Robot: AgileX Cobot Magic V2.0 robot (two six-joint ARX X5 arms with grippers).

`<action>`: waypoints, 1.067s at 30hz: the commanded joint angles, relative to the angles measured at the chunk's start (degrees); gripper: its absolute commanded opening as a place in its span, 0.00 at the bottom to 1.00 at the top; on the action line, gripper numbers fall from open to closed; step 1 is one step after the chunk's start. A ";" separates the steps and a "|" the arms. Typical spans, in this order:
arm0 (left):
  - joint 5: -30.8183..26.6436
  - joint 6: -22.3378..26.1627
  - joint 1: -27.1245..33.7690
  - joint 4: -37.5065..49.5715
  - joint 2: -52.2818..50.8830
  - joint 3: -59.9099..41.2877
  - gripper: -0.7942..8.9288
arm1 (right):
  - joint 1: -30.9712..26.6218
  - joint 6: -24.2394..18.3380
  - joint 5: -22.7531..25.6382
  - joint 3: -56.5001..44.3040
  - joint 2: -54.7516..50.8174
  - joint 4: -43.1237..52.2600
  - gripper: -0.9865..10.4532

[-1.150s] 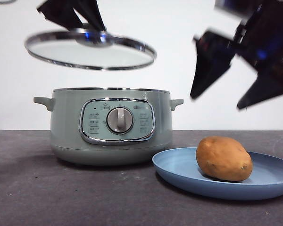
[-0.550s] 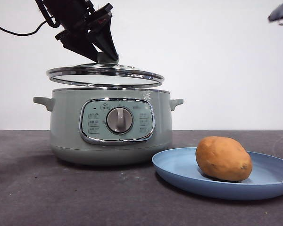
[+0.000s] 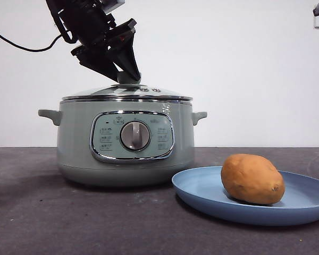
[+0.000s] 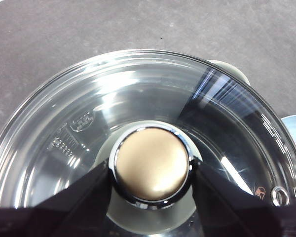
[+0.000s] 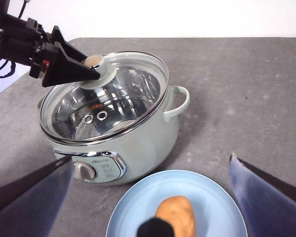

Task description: Take the potato out from the steamer,put the potato on the plate,close the lid

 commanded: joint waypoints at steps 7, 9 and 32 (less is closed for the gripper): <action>-1.05 0.22 -0.28 -0.98 0.28 0.48 0.07 | 0.04 0.33 0.11 0.35 -0.09 0.42 0.61; -1.09 0.24 -0.28 -1.60 0.44 0.48 0.07 | 0.04 0.33 0.11 0.37 -0.09 0.42 0.61; -0.94 -0.02 -0.26 -5.22 -0.76 0.52 0.76 | 0.04 0.35 -0.07 0.37 0.00 -0.35 0.61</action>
